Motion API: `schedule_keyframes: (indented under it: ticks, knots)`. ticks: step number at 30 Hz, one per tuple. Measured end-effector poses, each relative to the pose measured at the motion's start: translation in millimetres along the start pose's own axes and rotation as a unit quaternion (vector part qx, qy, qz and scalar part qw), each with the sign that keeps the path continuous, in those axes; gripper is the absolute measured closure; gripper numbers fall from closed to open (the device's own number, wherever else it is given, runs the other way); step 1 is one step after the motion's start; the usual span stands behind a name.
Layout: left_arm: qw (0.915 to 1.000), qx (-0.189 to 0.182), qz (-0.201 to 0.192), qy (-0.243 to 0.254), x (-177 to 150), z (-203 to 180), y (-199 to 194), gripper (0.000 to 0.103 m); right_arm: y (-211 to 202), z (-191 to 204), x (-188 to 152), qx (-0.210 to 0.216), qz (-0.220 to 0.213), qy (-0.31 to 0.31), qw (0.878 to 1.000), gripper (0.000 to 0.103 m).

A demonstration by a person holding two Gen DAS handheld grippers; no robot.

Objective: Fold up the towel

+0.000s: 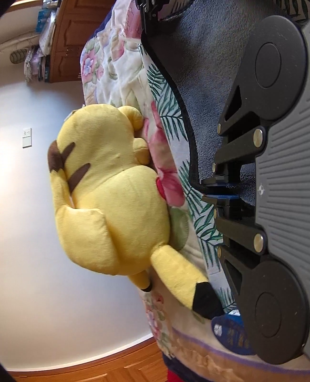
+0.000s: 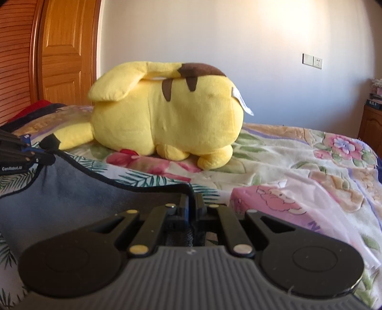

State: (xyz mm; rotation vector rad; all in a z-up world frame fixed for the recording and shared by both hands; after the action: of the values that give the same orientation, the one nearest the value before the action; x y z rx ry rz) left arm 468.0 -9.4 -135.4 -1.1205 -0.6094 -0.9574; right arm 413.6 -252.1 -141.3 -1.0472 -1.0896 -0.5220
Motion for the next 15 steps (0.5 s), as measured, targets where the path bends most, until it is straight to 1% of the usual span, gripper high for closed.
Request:
schedule_keyframes:
  ticks: [3,5,6,7,8,9,11,12,13,15]
  knots:
    - [0.9999,0.006,0.001,0.008,-1,-2,2,0.095,6,-3,-5,0.005,0.003,0.012,1.000,0.097]
    - [0.9999,0.008,0.004,0.005,0,-1,4,0.090,8,-2,-6,0.003,0.006,0.010,1.000,0.097]
    - [0.9999,0.008,0.005,0.004,0,-1,5,0.085,9,-1,-6,0.003,0.006,0.010,1.000,0.096]
    - [0.9999,0.011,0.008,0.006,-1,-1,5,0.078,9,-1,-6,0.001,0.006,0.012,1.000,0.095]
    - [0.9999,0.014,0.007,0.006,-2,-1,5,0.061,9,-1,-5,0.000,0.005,0.014,1.000,0.095]
    - [0.9999,0.014,0.005,0.005,-3,-1,4,0.048,9,-1,-5,-0.001,0.005,0.015,1.000,0.090]
    - [0.9999,0.014,0.007,0.003,-5,-2,2,0.037,9,-1,-5,-0.004,0.008,0.013,1.000,0.073]
    - [0.9999,0.014,0.010,0.001,-6,-2,1,0.036,8,-1,-5,-0.001,0.007,0.014,1.000,0.058]
    - [0.9999,0.012,0.012,-0.001,-7,-2,-1,0.035,5,0,-5,0.003,0.006,0.016,1.000,0.051]
    - [0.9999,0.007,0.013,-0.003,-10,-4,-8,0.023,0,1,-4,0.003,0.005,0.017,1.000,0.051]
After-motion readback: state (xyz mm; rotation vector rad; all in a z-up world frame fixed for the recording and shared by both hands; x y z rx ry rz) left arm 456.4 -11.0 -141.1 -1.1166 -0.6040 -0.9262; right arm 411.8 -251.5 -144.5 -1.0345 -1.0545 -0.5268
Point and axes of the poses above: each gripper's, at about its wrist camera, not at the fingertips, and y roughly the way its jaws point, z to its left, x to its top, the point moved 7 cm from there along y, roughly the way its jaws point, and after that the axes turned 15 degrees about x, right-handed, at the moved point
